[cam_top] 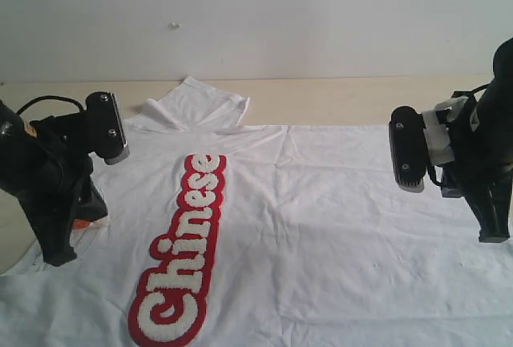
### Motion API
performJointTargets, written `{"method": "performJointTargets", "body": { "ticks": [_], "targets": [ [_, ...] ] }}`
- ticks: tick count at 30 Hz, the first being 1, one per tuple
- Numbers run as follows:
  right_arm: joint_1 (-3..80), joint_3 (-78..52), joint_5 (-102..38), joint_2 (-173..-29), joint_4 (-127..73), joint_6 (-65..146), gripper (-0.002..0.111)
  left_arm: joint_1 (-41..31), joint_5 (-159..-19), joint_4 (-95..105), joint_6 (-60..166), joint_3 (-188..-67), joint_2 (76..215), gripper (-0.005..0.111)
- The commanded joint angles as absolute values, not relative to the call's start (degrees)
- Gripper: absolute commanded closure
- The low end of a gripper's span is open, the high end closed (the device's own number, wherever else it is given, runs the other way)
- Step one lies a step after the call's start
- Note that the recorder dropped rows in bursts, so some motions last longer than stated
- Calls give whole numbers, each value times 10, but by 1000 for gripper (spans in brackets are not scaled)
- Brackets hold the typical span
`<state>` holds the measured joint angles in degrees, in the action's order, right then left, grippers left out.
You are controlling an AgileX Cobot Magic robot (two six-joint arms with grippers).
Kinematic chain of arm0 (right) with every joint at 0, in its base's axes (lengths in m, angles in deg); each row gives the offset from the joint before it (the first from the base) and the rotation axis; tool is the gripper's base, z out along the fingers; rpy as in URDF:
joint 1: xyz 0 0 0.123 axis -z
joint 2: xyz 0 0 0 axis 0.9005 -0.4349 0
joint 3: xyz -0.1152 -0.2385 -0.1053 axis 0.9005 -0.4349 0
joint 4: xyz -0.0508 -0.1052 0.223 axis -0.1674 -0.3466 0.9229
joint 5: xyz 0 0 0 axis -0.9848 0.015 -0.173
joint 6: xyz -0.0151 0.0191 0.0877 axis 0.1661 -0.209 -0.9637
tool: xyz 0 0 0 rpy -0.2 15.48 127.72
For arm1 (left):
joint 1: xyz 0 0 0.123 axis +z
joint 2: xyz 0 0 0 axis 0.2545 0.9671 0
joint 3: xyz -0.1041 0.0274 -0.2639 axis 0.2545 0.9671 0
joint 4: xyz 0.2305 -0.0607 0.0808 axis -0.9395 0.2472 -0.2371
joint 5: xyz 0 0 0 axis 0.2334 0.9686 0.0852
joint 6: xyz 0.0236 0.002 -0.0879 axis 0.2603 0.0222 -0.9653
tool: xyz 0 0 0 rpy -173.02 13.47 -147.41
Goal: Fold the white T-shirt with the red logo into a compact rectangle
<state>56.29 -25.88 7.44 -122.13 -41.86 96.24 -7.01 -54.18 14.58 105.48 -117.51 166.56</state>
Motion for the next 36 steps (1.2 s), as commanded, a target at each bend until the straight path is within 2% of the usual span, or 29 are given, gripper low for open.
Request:
{"method": "performJointTargets", "body": {
  "ticks": [1, 11, 26, 28, 31, 32, 33, 34, 35, 36],
  "targets": [
    [578, -231, 69, -1261, -421, 973, 108, -40, -514, 69, 1130, -1214, 1719, 107],
    [629, -187, 96, -1338, -393, 988, 108, -17, -512, 25, 1145, -1277, 1812, 107],
    [630, -187, 149, -1347, -367, 880, 108, -18, -515, 41, 1142, -1277, 1830, 106],
    [630, -187, 149, -1347, -367, 850, 101, -18, -518, 50, 1140, -1277, 1830, 99],
    [629, -187, 144, -1347, -368, 839, 80, -18, -518, 63, 1140, -1277, 1830, 76],
    [629, -187, 144, -1347, -369, 834, 70, -18, -518, 63, 1140, -1277, 1830, 66],
    [629, -187, 142, -1347, -373, 826, 51, -18, -519, 63, 1138, -1277, 1830, 43],
    [629, -187, 138, -1347, -373, 826, 40, -18, -521, 63, 1127, -1277, 1830, 32],
    [629, -189, 134, -1347, -373, 803, 25, -18, -525, 63, 1100, -1277, 1830, 14],
    [629, -189, 132, -1347, -372, 800, 19, -18, -525, 63, 1086, -1277, 1830, 7]
  ]
}}
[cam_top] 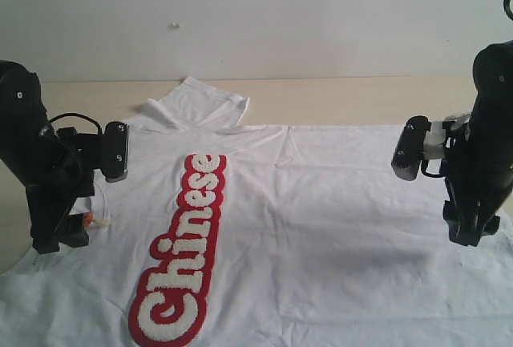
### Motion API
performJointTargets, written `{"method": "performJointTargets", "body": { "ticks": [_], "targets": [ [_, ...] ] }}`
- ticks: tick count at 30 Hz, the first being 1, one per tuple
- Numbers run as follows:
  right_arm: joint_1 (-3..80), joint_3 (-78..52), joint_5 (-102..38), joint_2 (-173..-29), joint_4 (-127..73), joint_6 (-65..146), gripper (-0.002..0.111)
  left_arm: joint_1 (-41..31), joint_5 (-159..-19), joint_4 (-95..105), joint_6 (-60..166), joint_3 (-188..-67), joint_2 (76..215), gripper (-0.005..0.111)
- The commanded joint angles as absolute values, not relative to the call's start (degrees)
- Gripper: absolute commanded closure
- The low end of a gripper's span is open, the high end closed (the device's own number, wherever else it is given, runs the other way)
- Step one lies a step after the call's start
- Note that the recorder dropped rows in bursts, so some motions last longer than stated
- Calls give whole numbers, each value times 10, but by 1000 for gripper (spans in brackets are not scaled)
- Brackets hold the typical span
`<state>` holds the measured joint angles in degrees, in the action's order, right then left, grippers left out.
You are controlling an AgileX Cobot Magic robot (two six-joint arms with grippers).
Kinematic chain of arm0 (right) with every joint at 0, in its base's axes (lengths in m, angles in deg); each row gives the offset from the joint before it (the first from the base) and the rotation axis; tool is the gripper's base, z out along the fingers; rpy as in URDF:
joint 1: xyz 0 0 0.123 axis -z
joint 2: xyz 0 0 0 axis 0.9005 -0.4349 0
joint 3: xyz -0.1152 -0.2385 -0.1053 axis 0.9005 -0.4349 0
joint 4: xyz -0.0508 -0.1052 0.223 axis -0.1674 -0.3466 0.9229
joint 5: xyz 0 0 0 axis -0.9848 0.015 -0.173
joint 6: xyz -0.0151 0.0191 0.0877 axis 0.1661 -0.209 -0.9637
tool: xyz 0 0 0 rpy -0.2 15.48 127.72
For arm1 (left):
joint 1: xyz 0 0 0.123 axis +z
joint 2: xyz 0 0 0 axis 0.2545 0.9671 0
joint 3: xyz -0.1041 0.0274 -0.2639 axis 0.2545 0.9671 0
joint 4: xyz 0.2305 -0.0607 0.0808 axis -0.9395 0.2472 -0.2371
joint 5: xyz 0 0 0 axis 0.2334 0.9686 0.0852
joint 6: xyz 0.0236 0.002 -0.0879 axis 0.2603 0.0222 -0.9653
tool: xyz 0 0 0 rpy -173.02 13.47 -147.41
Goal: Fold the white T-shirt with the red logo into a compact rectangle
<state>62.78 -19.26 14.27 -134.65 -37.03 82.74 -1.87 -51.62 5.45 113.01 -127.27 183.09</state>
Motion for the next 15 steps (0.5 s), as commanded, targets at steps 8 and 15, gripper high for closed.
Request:
{"method": "performJointTargets", "body": {
  "ticks": [8, 15],
  "targets": [
    [629, -189, 56, -1347, -396, 806, 9, -18, -525, 63, 1073, -1277, 1828, 1],
    [629, -189, 149, -1347, -388, 1037, 10, -16, -473, 40, 1228, -1277, 1829, 2]
  ]
}}
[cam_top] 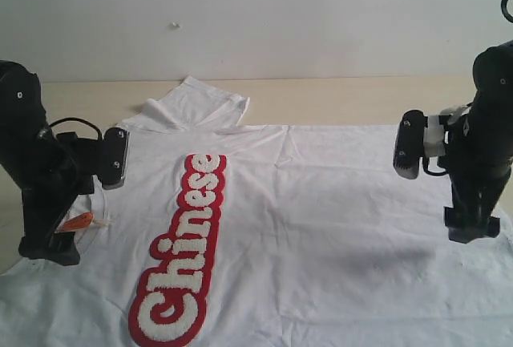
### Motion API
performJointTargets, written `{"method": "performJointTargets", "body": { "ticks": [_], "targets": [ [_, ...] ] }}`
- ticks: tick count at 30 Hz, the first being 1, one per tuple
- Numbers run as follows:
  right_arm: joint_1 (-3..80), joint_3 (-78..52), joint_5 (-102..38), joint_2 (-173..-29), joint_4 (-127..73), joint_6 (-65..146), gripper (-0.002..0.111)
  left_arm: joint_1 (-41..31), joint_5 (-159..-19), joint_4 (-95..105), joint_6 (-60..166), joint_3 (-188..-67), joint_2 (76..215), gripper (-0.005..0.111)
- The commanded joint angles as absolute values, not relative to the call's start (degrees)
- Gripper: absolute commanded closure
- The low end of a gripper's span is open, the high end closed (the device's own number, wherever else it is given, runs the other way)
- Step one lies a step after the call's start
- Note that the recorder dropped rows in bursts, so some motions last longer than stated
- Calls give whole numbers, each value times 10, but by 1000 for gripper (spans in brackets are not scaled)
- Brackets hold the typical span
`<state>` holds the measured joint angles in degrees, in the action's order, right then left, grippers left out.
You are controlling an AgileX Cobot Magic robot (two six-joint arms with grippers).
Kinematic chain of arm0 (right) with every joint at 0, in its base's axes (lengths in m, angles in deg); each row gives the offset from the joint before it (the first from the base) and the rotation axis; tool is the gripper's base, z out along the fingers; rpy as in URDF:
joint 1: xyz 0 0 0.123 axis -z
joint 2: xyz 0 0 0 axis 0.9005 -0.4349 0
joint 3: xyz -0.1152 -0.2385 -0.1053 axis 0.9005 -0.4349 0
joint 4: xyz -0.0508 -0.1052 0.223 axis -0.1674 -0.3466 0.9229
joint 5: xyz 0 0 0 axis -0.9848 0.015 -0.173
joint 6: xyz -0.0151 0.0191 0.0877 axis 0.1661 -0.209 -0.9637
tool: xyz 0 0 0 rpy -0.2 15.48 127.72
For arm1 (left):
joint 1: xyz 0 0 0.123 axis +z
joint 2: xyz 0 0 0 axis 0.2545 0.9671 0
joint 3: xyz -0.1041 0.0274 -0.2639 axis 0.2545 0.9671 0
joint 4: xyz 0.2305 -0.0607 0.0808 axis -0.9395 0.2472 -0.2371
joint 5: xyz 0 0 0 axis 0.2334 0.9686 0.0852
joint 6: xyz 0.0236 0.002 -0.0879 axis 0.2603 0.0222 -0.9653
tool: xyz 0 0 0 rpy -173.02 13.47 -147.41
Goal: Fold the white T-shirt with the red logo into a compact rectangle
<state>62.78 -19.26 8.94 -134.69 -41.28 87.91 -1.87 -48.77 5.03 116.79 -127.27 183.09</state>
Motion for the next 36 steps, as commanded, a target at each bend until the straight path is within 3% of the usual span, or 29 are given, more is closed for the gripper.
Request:
{"method": "performJointTargets", "body": {
  "ticks": [1, 7, 14, 36],
  "targets": [
    [629, -189, 153, -1347, -389, 1047, 11, -16, -475, 35, 1236, -1277, 1829, 2],
    [650, -189, 151, -1347, -396, 1078, 11, 27, -472, 58, 1257, -1288, 1829, 2],
    [701, -189, 151, -1347, -348, 1127, 11, 67, -448, 217, 1387, -1302, 1829, 2],
    [710, -189, 117, -1374, -318, 1180, 11, 68, -448, 233, 1413, -1303, 1845, 2]
  ]
}}
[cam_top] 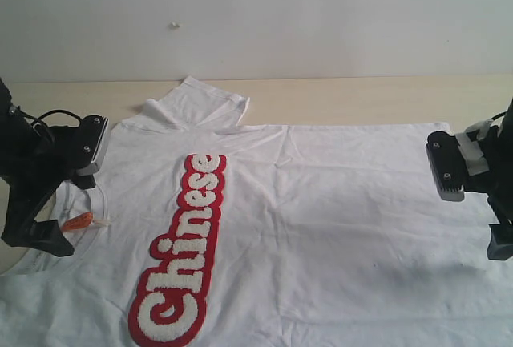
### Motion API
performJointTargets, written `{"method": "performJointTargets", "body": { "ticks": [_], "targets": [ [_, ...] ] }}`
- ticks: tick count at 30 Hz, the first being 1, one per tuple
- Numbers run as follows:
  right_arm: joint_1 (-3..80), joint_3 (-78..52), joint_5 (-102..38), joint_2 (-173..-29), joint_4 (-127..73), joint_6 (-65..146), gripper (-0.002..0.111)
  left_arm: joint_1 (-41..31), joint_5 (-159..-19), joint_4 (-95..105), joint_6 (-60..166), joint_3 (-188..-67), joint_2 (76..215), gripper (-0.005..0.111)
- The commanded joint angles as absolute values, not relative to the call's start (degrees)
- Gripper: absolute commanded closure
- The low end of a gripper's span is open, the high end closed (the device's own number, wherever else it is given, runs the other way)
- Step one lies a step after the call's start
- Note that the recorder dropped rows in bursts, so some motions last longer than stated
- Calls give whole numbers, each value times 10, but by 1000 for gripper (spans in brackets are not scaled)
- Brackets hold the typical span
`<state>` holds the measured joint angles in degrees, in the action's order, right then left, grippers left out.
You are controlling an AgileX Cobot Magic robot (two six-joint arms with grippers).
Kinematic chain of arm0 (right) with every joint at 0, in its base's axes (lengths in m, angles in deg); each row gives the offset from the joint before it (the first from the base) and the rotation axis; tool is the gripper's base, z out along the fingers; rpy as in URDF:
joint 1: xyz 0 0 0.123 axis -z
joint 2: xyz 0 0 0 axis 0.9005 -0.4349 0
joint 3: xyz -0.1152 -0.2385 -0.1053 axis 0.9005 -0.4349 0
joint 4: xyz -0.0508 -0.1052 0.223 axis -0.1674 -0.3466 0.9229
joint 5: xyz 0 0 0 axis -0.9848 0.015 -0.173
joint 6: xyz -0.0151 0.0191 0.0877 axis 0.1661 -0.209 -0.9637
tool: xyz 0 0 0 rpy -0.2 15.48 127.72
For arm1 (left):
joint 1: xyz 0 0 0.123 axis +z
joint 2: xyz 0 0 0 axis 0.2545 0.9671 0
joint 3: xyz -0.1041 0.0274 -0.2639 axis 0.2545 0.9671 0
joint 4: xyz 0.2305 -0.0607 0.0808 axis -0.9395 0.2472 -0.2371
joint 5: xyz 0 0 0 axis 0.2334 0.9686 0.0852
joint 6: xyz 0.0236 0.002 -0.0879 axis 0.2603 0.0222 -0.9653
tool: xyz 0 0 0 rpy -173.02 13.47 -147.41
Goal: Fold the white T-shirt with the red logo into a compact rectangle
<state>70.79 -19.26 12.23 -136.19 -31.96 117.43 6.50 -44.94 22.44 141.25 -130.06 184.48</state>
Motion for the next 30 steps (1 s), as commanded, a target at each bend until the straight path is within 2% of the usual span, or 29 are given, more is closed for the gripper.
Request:
{"method": "performJointTargets", "body": {
  "ticks": [1, 8, 10, 16, 18, 22, 27, 30],
  "targets": [
    [710, -189, 114, -1378, -318, 1179, 11, 68, -448, 233, 1413, -1303, 1845, 2],
    [710, -181, 93, -1392, -318, 1175, 14, 68, -448, 235, 1413, -1303, 1845, 2],
    [710, -178, 103, -1394, -317, 1175, 20, 68, -448, 236, 1413, -1303, 1845, 2],
    [710, -178, 101, -1406, -317, 1160, 49, 68, -448, 240, 1413, -1303, 1845, 2],
    [710, -178, 100, -1409, -317, 1160, 53, 68, -448, 242, 1413, -1303, 1845, 2],
    [710, -178, 101, -1413, -318, 1142, 47, 68, -448, 242, 1413, -1303, 1845, 2],
    [710, -178, 135, -1405, -318, 1128, 20, 68, -448, 242, 1413, -1303, 1845, 2],
    [710, -178, 160, -1399, -345, 1133, 11, 68, -448, 242, 1413, -1303, 1845, 2]
  ]
}}
